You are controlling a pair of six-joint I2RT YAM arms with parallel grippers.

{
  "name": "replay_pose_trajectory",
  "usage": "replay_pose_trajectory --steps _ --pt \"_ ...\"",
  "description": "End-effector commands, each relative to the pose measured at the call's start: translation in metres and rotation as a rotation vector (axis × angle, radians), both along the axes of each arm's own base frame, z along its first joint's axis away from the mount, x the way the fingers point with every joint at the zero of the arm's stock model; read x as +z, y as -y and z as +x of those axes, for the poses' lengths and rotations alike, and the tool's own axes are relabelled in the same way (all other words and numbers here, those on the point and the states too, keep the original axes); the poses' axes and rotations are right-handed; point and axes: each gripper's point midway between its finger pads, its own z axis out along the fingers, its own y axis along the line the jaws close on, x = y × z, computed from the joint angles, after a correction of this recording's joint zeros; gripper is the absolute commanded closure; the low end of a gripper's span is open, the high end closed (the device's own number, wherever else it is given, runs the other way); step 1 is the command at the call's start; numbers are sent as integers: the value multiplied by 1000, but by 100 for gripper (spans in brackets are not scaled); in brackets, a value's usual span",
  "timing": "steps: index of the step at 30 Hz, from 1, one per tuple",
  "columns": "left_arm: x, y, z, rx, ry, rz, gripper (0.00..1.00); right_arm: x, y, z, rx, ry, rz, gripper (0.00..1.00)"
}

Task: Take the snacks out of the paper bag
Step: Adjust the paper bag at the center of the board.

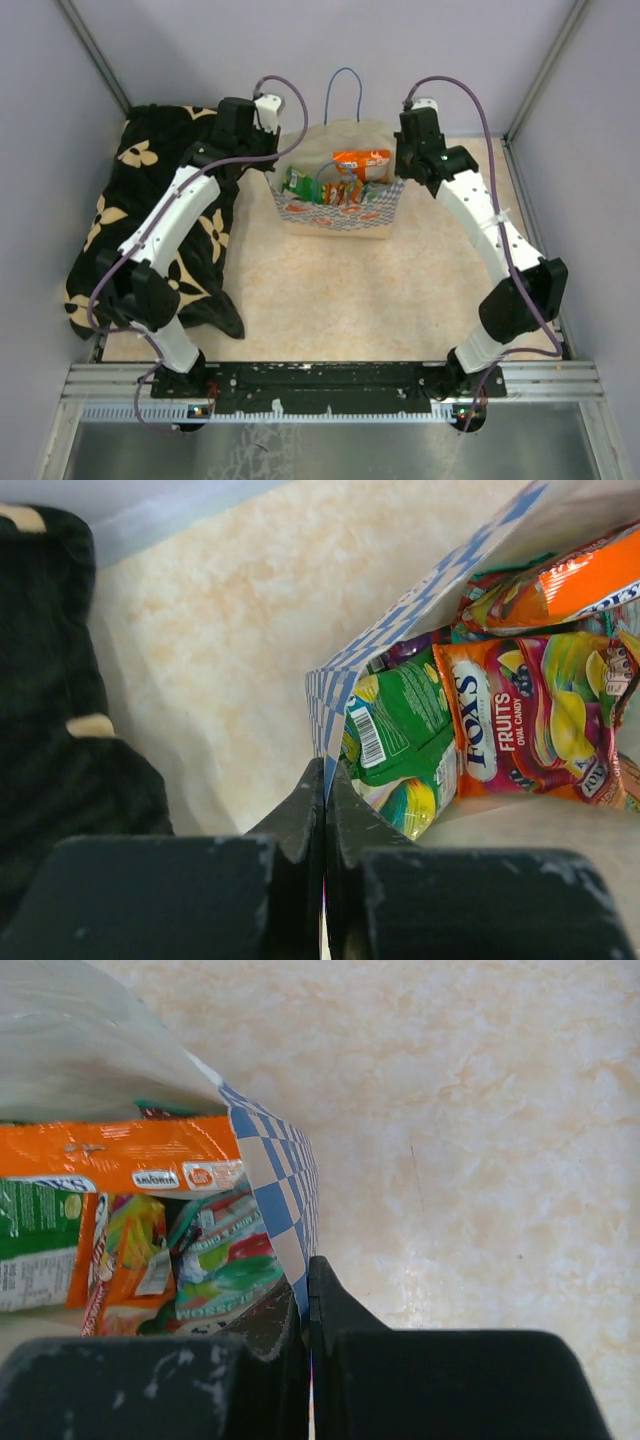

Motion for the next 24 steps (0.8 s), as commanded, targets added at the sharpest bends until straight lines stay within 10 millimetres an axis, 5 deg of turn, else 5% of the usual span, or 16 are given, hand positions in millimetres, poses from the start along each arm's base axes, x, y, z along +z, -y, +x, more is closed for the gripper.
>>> replay_pose_trajectory --steps 1,7,13,15,17,20,21,22,24 --pt "45 -12 -35 58 75 -30 100 78 -5 -24 36 197 75 100" --pt "56 -23 -34 112 97 -6 100 95 -9 -22 50 231 57 100" --pt "64 -12 30 155 135 18 100 86 -15 38 52 196 48 100" --pt "81 -7 57 171 189 7 100 90 -18 65 52 191 52 100" --pt "102 -5 83 190 274 -9 100 125 -20 86 53 256 63 100" --pt "148 -7 91 196 444 -51 100 142 -30 105 87 316 70 100" --pt "148 -6 89 192 469 -60 100 140 -33 105 106 313 79 100" --pt "124 -6 85 178 449 -51 100 133 -37 101 126 292 87 100" --pt "95 -5 62 131 470 -76 100 96 -44 88 161 233 110 100"
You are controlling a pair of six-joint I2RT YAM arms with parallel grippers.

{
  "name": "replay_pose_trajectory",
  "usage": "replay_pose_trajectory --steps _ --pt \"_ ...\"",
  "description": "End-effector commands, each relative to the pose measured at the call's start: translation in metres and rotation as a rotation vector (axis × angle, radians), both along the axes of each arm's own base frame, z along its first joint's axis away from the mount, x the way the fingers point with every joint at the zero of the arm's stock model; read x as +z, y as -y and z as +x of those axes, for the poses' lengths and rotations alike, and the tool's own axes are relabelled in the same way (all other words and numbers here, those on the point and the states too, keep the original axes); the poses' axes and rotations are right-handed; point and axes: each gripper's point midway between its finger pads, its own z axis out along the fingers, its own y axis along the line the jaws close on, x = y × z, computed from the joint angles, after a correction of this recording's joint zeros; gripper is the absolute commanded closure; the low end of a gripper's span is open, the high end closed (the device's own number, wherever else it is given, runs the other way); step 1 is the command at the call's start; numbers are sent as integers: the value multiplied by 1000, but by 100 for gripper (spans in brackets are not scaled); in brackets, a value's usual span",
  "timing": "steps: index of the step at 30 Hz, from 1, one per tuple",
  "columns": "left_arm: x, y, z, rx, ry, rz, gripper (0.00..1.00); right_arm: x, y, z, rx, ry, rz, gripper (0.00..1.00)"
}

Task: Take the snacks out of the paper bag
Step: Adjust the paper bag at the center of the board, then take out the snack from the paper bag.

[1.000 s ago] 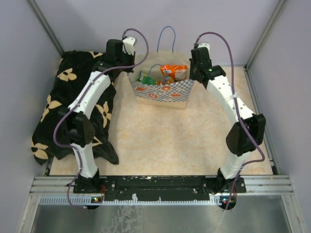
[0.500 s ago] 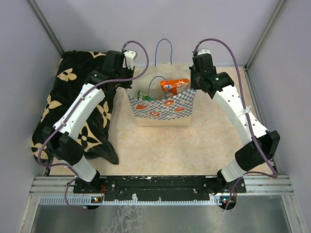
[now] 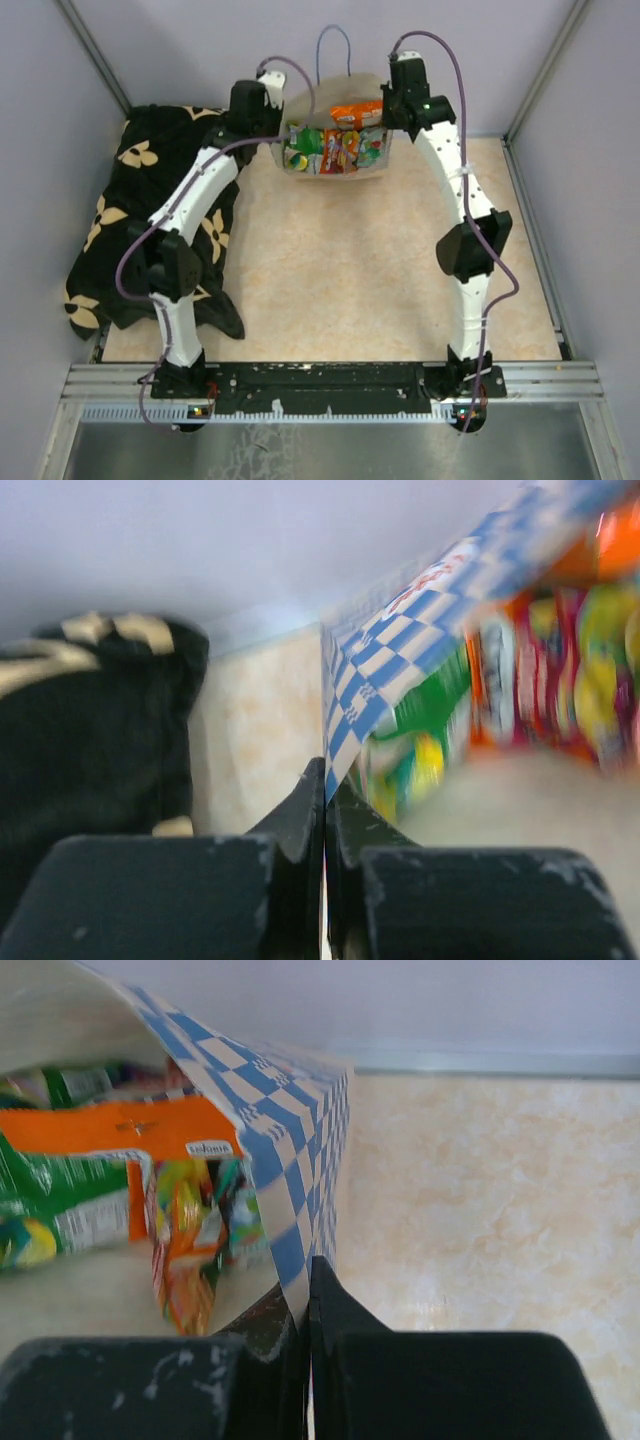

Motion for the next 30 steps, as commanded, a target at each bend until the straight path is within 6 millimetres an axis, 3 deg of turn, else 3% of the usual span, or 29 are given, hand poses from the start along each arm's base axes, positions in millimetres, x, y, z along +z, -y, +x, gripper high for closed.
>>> replay_pose_trajectory --steps 1,2,3,4,5,6,7,8,9,13,19,22,26,30 --pt "76 -7 -43 -56 395 -146 100 52 -16 -36 105 206 114 100" --pt "37 -11 -63 -67 359 -147 100 28 -18 -50 110 216 138 100" --pt "32 -13 -82 -82 432 -194 100 12 -16 -71 115 242 171 97" --pt "13 -16 -103 -97 445 -215 93 5 -16 -90 125 279 219 79" --pt "-5 -18 -125 -116 449 -236 74 -12 -17 -109 141 283 250 64" --pt "-21 -20 -144 -124 446 -261 55 -22 -17 -126 149 295 272 55" --pt "-36 -21 -161 -134 432 -282 33 -36 -15 -143 148 289 281 34" --pt "-48 -20 -176 -151 414 -294 11 -45 -13 -159 148 287 285 21" --pt "-59 -18 -190 -167 396 -295 2 -54 -11 -173 142 279 285 12" --pt "-75 -7 -234 -244 346 -296 0 -79 -6 -223 172 235 307 1" --pt "-47 17 -290 -467 330 -325 0 -63 1 -281 221 307 443 1" --pt "-36 38 -308 -649 329 -262 0 -68 7 -294 197 300 490 1" --pt "-47 80 -320 -898 279 -147 0 -98 9 -297 185 204 444 1" --pt "-56 127 -327 -1017 284 -45 0 -121 10 -301 177 120 409 1"
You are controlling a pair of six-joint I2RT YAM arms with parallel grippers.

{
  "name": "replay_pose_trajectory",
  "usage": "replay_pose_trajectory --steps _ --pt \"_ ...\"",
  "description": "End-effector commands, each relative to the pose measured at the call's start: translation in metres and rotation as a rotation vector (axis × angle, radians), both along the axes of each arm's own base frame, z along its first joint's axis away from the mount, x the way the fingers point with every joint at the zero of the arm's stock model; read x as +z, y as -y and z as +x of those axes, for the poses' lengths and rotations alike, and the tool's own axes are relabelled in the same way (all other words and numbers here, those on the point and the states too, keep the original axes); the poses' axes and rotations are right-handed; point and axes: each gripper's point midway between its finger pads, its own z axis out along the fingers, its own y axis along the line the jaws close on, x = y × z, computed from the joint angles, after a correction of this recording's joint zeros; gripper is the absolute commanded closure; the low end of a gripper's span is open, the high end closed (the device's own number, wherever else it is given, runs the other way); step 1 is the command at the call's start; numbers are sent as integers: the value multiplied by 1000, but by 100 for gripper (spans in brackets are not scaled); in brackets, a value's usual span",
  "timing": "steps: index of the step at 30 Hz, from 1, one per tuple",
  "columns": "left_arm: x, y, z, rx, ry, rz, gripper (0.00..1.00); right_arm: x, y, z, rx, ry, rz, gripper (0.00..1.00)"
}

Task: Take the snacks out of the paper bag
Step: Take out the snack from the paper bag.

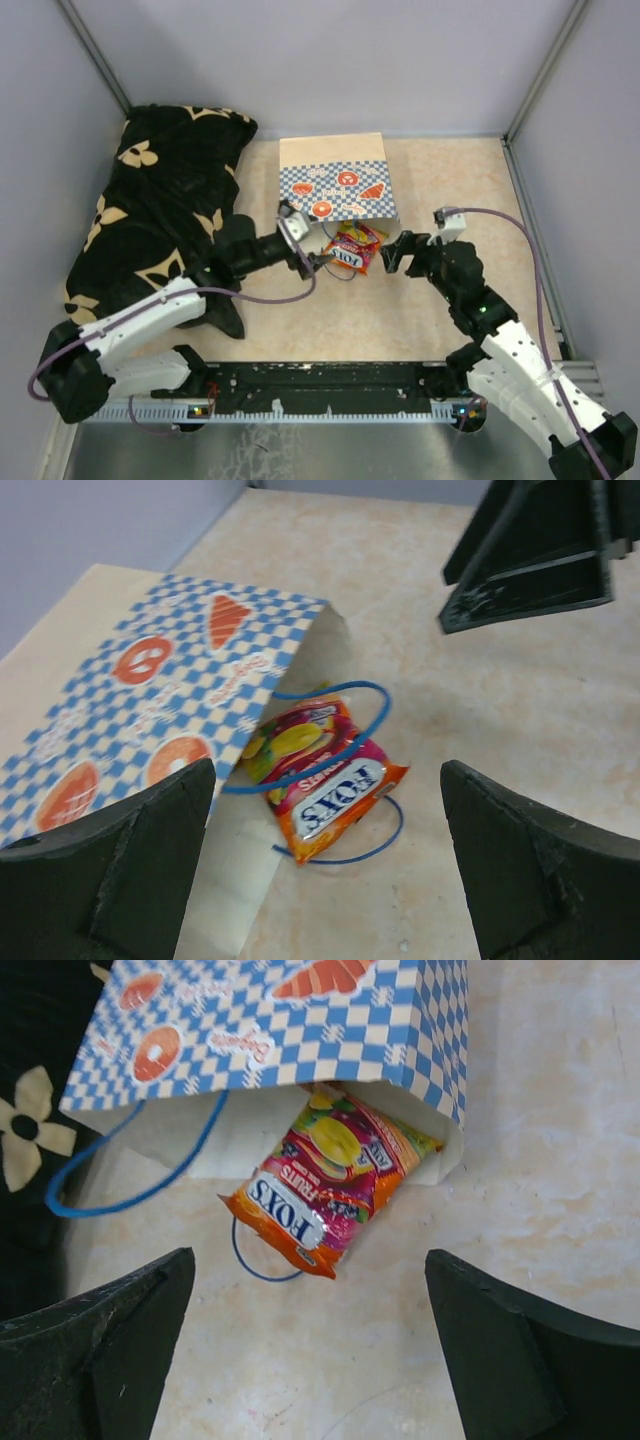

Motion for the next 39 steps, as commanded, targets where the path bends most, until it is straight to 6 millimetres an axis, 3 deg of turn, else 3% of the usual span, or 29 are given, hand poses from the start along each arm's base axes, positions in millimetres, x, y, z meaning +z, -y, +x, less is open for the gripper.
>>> replay_pose_trajectory --steps 1,6,9,10,12,13,16,19,22,33,39 --pt "-22 51 -19 -183 65 168 0 -29 -3 -8 19 -98 -25 1" --pt "-39 87 1 -187 71 245 1 -54 -13 -12 41 -179 31 1" --pt "-42 95 25 -106 90 272 15 -80 -19 -13 6 -257 116 4" --pt "-42 94 36 -50 94 277 27 -87 -20 -12 -16 -277 162 8" --pt "-42 97 53 12 89 267 66 -99 -23 -9 -60 -299 260 14" --pt "-45 100 61 27 87 272 80 -104 -24 -6 -83 -303 310 16" --pt "-64 109 84 67 49 334 100 -107 -23 6 -145 -283 406 25" --pt "-79 109 107 131 27 389 100 -104 -25 18 -167 -249 455 32" --pt "-81 105 125 164 29 386 100 -102 -31 30 -166 -233 475 34" --pt "-60 58 186 287 34 353 100 -142 -69 62 -113 -315 580 39" --pt "-33 55 217 328 59 335 100 -166 -90 87 -96 -358 633 44"
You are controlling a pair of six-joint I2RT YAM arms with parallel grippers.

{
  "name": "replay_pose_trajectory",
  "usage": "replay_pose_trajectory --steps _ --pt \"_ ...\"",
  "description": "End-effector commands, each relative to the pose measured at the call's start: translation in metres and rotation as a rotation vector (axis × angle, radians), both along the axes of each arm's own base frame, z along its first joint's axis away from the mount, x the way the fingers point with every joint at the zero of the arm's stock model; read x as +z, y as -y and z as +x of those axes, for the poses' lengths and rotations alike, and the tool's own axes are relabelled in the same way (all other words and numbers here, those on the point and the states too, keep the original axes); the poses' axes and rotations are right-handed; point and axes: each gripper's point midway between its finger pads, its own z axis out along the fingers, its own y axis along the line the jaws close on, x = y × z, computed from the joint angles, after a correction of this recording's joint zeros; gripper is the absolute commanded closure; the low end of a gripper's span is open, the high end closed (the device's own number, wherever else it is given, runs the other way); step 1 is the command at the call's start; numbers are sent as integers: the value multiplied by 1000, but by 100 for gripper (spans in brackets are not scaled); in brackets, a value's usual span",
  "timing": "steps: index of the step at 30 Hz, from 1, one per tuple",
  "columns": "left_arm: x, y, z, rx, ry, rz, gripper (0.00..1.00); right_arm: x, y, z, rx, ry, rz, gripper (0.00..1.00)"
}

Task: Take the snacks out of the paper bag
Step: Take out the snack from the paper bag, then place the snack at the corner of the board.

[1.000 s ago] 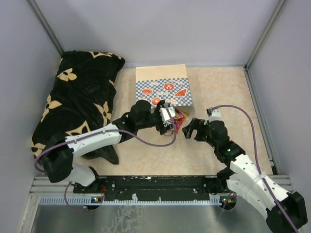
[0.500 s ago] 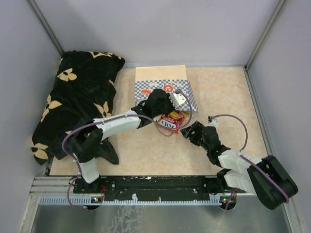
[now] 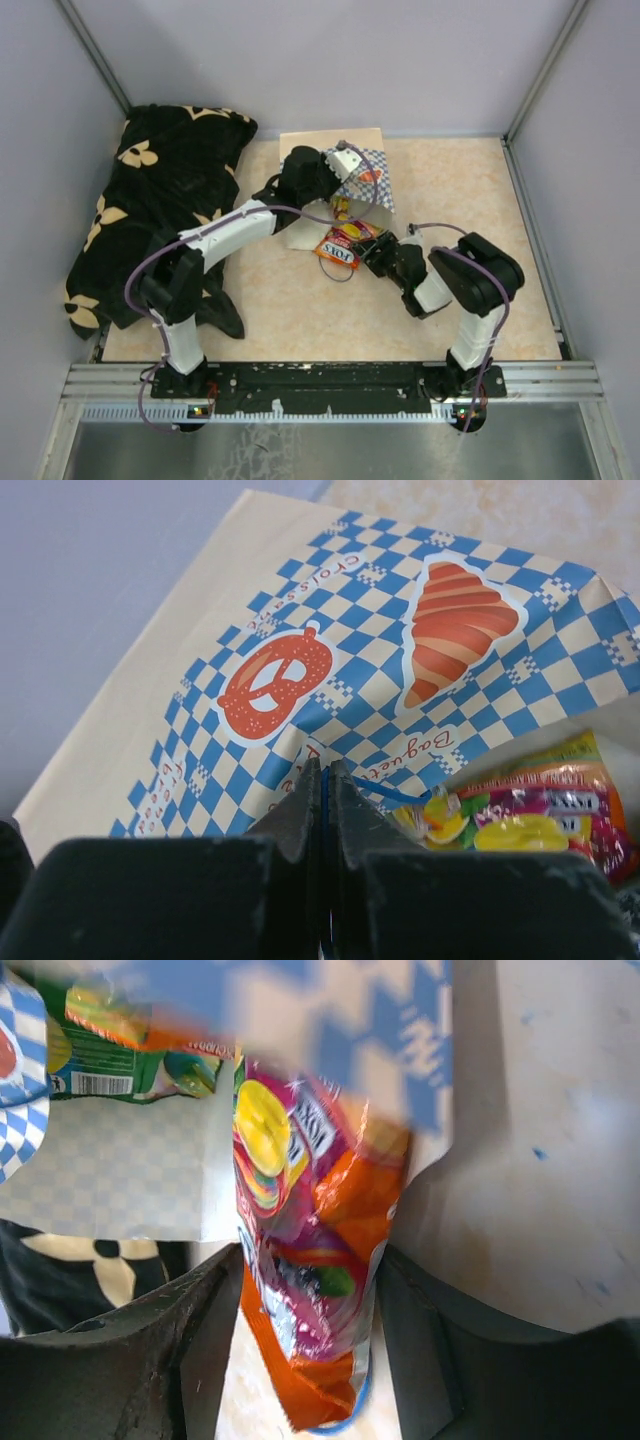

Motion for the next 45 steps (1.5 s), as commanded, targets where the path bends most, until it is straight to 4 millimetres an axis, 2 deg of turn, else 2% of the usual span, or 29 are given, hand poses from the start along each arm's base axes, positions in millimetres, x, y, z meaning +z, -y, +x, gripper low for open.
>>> replay_pose_trajectory --steps 1,3,6,8,9,10,13,16,20,21,23,28,31,33,35,39,43,45 --pt "26 -4 34 49 56 2 100 -5 -15 19 10 14 60 45" --pt "32 -6 48 72 59 -7 100 -7 -19 29 15 18 68 52" --pt "34 -1 65 87 46 -8 100 2 -21 36 36 56 95 74" --pt "33 2 72 94 43 -1 100 11 -23 33 63 78 87 91" --pt "31 2 74 97 42 3 100 12 -24 28 87 70 72 95" --pt "28 2 75 102 42 4 100 22 -27 23 117 81 63 100" --pt "24 -4 74 126 45 8 100 34 -39 -12 262 63 16 100" --pt "20 -14 71 156 56 21 100 41 -48 -65 474 43 -89 100" --pt "12 -31 70 203 59 58 100 50 -26 -129 681 17 -212 98" --pt "12 -35 70 209 57 58 100 61 -20 -139 713 34 -221 97" --pt "9 -44 69 226 46 58 100 93 -6 -145 713 83 -218 96" --pt "4 -67 62 254 16 34 100 190 39 -109 457 274 -130 100" --pt "1 -78 57 268 -2 28 100 259 53 -84 350 478 -43 100" --pt "-1 -81 52 264 -11 32 100 290 62 -63 280 547 -33 100" --pt "0 -83 47 261 -18 29 100 308 75 -33 203 569 -31 100" --pt "8 -83 36 238 -20 2 100 322 118 29 9 583 65 100" --pt "16 -85 31 233 -15 -10 100 314 173 80 -244 536 89 100" --pt "20 -86 30 233 -12 -14 100 300 201 100 -376 494 112 100"
